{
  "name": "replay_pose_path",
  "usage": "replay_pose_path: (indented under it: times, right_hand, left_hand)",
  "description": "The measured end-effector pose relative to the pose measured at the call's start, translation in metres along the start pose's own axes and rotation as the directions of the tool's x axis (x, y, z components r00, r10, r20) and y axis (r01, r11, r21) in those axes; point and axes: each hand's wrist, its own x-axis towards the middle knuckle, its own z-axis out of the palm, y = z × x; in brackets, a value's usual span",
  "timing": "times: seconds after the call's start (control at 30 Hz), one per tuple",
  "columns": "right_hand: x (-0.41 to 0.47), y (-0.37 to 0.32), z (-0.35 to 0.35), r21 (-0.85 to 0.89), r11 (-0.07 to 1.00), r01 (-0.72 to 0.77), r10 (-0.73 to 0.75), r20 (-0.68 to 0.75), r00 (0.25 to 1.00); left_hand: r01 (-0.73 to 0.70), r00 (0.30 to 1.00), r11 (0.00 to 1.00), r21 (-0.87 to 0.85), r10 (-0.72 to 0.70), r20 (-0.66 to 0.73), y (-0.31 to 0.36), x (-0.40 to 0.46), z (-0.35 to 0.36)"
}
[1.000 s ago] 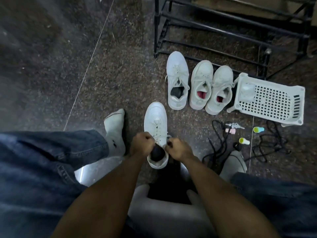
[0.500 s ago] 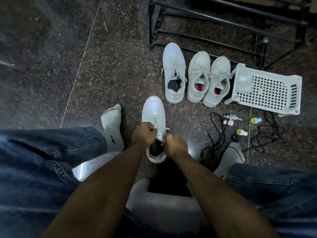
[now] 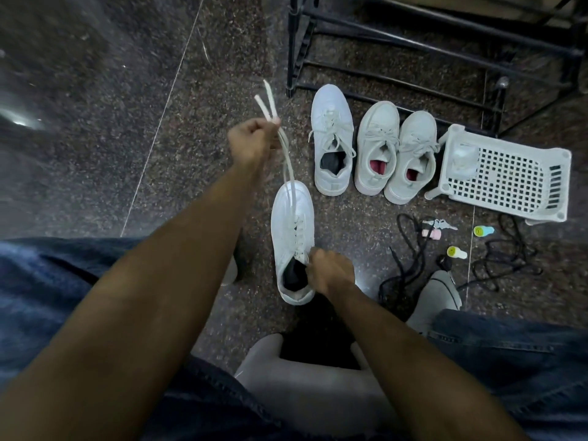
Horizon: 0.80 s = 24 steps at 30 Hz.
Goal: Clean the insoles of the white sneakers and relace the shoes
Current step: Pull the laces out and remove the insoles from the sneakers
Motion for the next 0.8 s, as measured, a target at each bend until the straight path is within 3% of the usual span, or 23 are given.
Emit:
replay_pose_path:
  times: [0.07, 0.13, 0.2, 0.27, 0.33, 0.43, 0.5, 0.57, 0.67, 0.8]
  right_hand:
    - [0.003, 0.002, -0.003, 0.105, 0.994, 0.003, 0.002, -0.046, 0.999]
    - [0.007, 0.002, -0.005, 0.207, 0.978, 0.029, -0.014, -0.073, 0.997]
    - [0.01, 0.0, -0.005, 0.2, 0.976, 0.086, -0.069, -0.092, 0.993]
    - [0.012, -0.002, -0.002, 0.175, 0.978, 0.112, -0.096, -0.097, 0.991]
    - [0.013, -0.003, 0.002, 0.149, 0.982, 0.116, -0.101, -0.104, 0.989]
    - [0.015, -0.004, 0.004, 0.088, 0.985, 0.147, -0.138, -0.097, 0.986]
    - [0.019, -0.004, 0.002, 0.167, 0.978, 0.127, -0.119, -0.056, 0.991]
    - [0.024, -0.004, -0.004, 0.343, 0.938, 0.04, -0.061, 0.049, 0.997]
    - [0.029, -0.004, -0.018, 0.573, 0.812, -0.108, -0.052, 0.255, 0.965]
    - [0.02, 0.002, -0.048, 0.517, 0.836, -0.182, -0.123, 0.501, 0.857]
  left_hand:
    - [-0.067, 0.994, 0.973, 0.22, 0.047, 0.095, -0.016, 0.0, -0.003]
    - [-0.036, 0.996, 0.902, 0.43, -0.004, 0.091, -0.052, -0.007, -0.008]
    - [0.191, 0.979, 0.838, 0.511, -0.198, -0.043, -0.094, -0.02, -0.016]
    - [0.396, 0.908, 0.738, 0.546, -0.402, -0.116, -0.132, -0.04, -0.023]
    - [0.44, 0.867, 0.673, 0.594, -0.491, -0.084, -0.155, -0.061, -0.027]
    - [0.307, 0.924, 0.697, 0.648, -0.38, -0.028, -0.159, -0.081, -0.029]
    - [0.144, 0.941, 0.666, 0.732, -0.321, 0.107, -0.155, -0.083, -0.033]
    - [-0.006, 0.914, 0.633, 0.774, -0.311, 0.261, -0.152, -0.081, -0.036]
    - [-0.145, 0.894, 0.601, 0.786, -0.262, 0.365, -0.158, -0.074, -0.039]
    - [-0.244, 0.894, 0.52, 0.819, -0.206, 0.398, -0.168, -0.077, -0.04]
